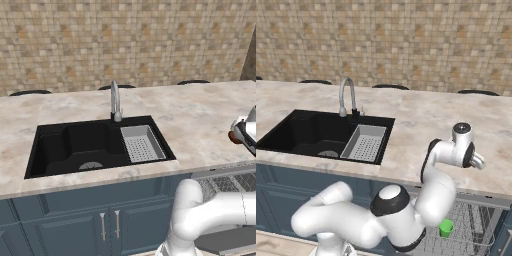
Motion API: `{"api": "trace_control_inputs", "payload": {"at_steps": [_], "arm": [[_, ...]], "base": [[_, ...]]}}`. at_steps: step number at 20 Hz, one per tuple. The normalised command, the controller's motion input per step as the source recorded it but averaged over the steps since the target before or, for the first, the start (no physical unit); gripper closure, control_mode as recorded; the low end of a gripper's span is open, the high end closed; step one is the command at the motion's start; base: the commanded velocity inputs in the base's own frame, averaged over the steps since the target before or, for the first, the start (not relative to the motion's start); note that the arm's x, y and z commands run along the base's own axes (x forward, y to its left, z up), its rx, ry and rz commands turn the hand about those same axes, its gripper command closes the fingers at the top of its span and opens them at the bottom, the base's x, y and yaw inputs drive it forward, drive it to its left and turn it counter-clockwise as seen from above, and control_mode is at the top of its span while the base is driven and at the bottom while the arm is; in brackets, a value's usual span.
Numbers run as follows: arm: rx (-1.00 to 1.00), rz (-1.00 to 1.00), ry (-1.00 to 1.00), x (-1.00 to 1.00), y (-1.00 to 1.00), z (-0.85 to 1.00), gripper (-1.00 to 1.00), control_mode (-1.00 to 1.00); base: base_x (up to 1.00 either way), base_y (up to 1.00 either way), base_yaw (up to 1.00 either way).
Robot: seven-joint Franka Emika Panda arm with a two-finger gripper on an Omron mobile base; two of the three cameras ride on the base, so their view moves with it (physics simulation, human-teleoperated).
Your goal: Pick up the cup and bowl from the counter, place them in the dishwasher, and close the dishwasher door.
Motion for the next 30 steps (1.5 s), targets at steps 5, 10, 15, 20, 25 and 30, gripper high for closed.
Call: {"api": "trace_control_inputs", "payload": {"at_steps": [5,10,15,20,25,30], "arm": [[0.00,0.00,0.00,0.06,-0.12,-0.32,-1.00,-1.00],[0.00,0.00,0.00,0.03,-0.05,-0.47,-1.00,-1.00],[0.00,0.00,0.00,0.21,-0.06,-0.14,1.00,-1.00],[0.00,0.00,0.00,0.08,-0.07,-0.01,1.00,-1.00],[0.00,0.00,-0.01,0.00,-0.12,-0.03,1.00,-1.00],[0.01,0.00,-0.08,-0.11,-0.11,0.00,1.00,-1.00]], "base": [[0.00,0.00,0.00],[0.00,0.00,0.00],[0.00,0.00,0.00],[0.00,0.00,0.00],[0.00,0.00,0.00],[0.00,0.00,0.00]]}}
